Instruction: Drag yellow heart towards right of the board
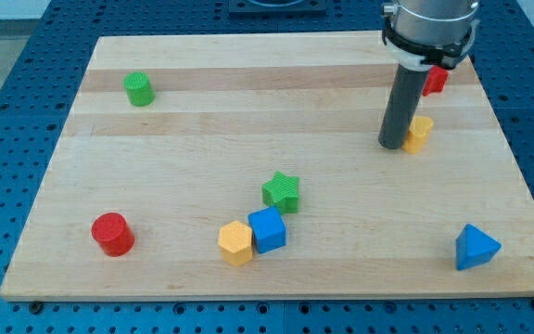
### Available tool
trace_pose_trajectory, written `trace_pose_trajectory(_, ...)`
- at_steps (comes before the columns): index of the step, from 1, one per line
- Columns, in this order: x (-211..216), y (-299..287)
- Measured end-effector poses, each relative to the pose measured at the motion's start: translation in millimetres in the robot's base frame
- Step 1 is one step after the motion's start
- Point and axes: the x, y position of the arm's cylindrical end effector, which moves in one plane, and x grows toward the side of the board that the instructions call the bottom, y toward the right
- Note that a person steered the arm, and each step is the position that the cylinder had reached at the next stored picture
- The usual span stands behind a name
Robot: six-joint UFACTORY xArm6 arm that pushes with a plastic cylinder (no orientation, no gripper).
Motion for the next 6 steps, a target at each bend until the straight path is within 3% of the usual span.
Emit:
trace_pose_trajectory(2,-27,-13)
trace_pose_trajectory(4,-6,37)
trace_pose_trajectory(6,-3,43)
